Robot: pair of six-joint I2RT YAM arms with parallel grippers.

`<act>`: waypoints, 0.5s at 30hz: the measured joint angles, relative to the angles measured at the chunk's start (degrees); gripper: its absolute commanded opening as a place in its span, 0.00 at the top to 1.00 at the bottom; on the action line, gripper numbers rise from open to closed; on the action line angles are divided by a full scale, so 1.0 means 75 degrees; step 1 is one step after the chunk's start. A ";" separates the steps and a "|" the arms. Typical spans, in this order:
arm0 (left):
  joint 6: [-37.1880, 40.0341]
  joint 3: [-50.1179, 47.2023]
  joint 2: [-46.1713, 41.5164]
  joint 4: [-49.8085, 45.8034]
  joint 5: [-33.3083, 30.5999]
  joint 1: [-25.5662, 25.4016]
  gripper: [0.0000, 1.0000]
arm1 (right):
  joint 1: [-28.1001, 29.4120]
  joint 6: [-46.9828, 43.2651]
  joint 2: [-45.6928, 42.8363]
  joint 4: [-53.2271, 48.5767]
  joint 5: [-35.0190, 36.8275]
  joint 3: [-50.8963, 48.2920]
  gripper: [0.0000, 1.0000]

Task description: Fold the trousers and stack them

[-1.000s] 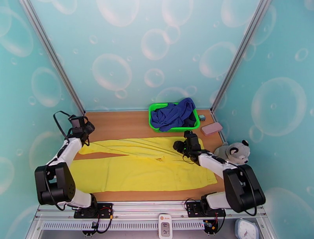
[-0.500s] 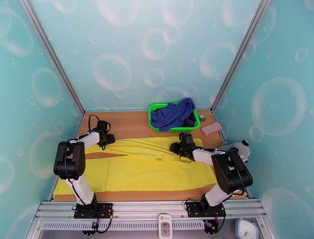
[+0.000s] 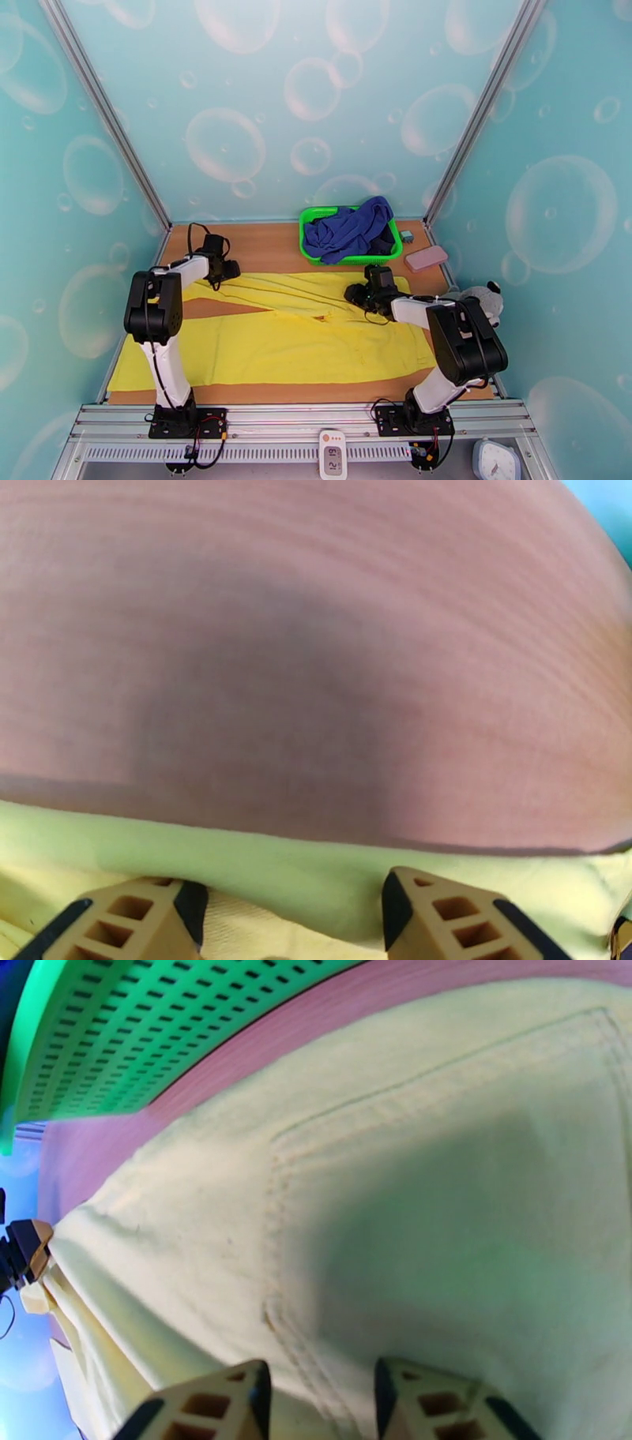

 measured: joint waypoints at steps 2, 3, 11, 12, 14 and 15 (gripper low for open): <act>0.0009 0.0574 0.0399 0.0020 -0.0055 -0.0026 0.36 | -0.0041 0.0000 0.0000 0.0038 -0.0009 -0.0015 0.58; 0.0064 0.0909 0.0624 0.0038 -0.0055 -0.0035 0.36 | -0.0061 -0.0003 0.0000 0.0082 -0.0006 -0.0026 0.58; 0.0402 0.1250 0.0539 0.0379 -0.0385 0.0023 0.40 | -0.0239 -0.0321 -0.0367 0.0090 0.0219 -0.0280 0.59; 0.0431 0.0868 0.0111 0.0478 -0.0527 0.0050 0.40 | -0.0227 -0.0385 -0.0592 0.0038 0.0291 -0.0379 0.59; 0.0440 0.0184 -0.0807 0.0603 -0.0828 0.0149 0.42 | -0.0137 -0.0554 -0.1139 -0.0102 0.0498 -0.0510 0.59; 0.0411 -0.0079 -0.1282 0.0647 -0.0979 0.0256 0.42 | -0.0055 -0.0662 -0.1478 -0.0169 0.0624 -0.0536 0.58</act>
